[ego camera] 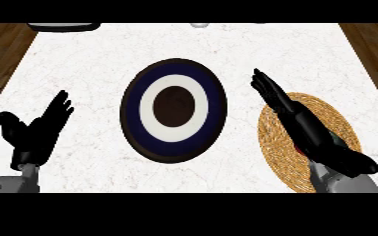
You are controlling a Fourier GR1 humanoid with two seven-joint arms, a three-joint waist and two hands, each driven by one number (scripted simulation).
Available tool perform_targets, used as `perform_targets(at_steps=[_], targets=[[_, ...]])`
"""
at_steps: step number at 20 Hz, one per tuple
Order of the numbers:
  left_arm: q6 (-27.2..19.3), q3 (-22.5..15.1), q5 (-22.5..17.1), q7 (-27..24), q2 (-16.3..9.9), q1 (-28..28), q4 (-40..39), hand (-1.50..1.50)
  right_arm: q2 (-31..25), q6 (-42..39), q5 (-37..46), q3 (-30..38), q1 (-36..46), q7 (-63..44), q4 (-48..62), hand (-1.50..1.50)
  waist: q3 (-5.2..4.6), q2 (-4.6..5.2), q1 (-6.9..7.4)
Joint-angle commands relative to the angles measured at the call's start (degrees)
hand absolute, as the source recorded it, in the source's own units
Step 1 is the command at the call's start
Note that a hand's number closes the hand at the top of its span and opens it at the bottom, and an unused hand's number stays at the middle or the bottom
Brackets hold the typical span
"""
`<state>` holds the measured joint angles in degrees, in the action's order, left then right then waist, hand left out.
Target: Pick the eggplant from the placemat and place it in the plate
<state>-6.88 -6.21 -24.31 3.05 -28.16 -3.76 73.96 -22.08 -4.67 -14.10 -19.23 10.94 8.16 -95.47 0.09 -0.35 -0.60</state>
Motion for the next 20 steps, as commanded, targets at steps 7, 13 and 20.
perform_targets(at_steps=[7, 13, 20], targets=[[-2.15, -4.15, 7.91, -2.47, 0.02, -8.32, 4.78, 0.00, -14.42, -6.99, 9.88, -2.57, 10.85, -12.56, 6.68, -1.50, -1.73, -1.03, 2.98], [-6.89, -7.20, 13.06, -2.58, 4.73, -11.38, 3.94, 0.00, -6.73, 0.39, 8.42, -0.33, -1.03, -10.57, 21.08, -1.50, -0.01, 0.66, 0.17], [-7.57, -6.57, 15.82, -0.13, 6.54, -12.02, 4.64, 0.00, -14.27, 2.47, 21.32, 0.89, -2.09, -1.53, 18.65, -1.50, -0.10, 0.26, 0.25]])
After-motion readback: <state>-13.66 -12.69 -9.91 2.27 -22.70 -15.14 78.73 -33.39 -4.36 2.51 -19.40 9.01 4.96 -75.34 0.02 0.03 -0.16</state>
